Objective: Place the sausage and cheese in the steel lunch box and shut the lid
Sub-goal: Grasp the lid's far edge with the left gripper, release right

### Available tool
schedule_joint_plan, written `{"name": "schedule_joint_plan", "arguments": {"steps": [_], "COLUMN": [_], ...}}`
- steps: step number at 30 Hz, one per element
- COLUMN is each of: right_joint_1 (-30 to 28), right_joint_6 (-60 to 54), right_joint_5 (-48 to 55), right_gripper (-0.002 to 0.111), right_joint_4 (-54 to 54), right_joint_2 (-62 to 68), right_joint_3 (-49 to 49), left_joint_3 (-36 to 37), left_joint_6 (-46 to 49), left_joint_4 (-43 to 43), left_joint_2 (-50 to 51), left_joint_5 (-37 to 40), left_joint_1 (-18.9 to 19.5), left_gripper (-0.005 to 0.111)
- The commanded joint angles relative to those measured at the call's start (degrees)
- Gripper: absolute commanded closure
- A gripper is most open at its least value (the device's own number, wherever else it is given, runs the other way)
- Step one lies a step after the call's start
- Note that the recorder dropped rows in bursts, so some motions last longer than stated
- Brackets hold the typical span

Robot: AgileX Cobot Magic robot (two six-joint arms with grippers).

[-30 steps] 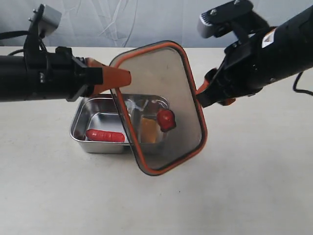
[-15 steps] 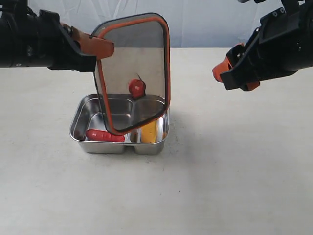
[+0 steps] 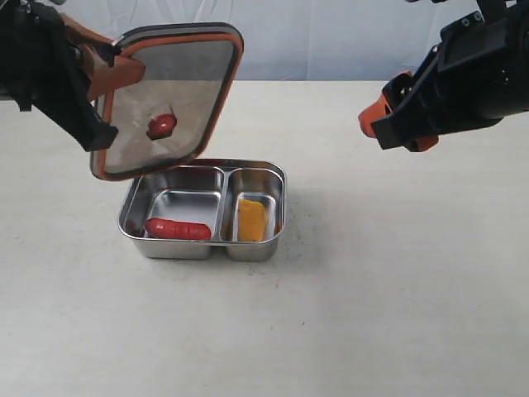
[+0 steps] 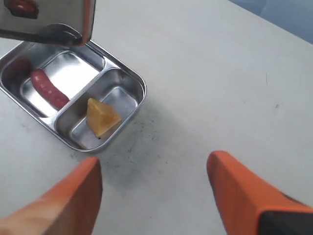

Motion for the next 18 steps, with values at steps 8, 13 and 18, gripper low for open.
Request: {"name": "schedule_joint_plan", "arguments": {"steps": [8, 13, 18], "right_joint_1": [-0.15, -0.15, -0.15], "right_joint_6": [0.26, 6.67, 15.67], "right_joint_5": [-2.68, -6.41, -12.87], "right_gripper": [0.046, 0.046, 0.046], "right_joint_4": [1.16, 8.98, 16.05], "right_joint_2": [-0.06, 1.82, 5.39], "right_joint_3": [-0.34, -0.34, -0.21], "left_joint_3": [2.91, 4.58, 7.67], "left_joint_6": [-0.17, -0.46, -0.47], "left_joint_4": [12.52, 18.29, 18.59], "left_joint_2": [-0.18, 0.02, 0.02], "left_joint_5": [-11.78, -14.79, -25.34], "left_joint_1": [-3.5, -10.75, -16.08], "left_gripper": [0.107, 0.107, 0.107]}}
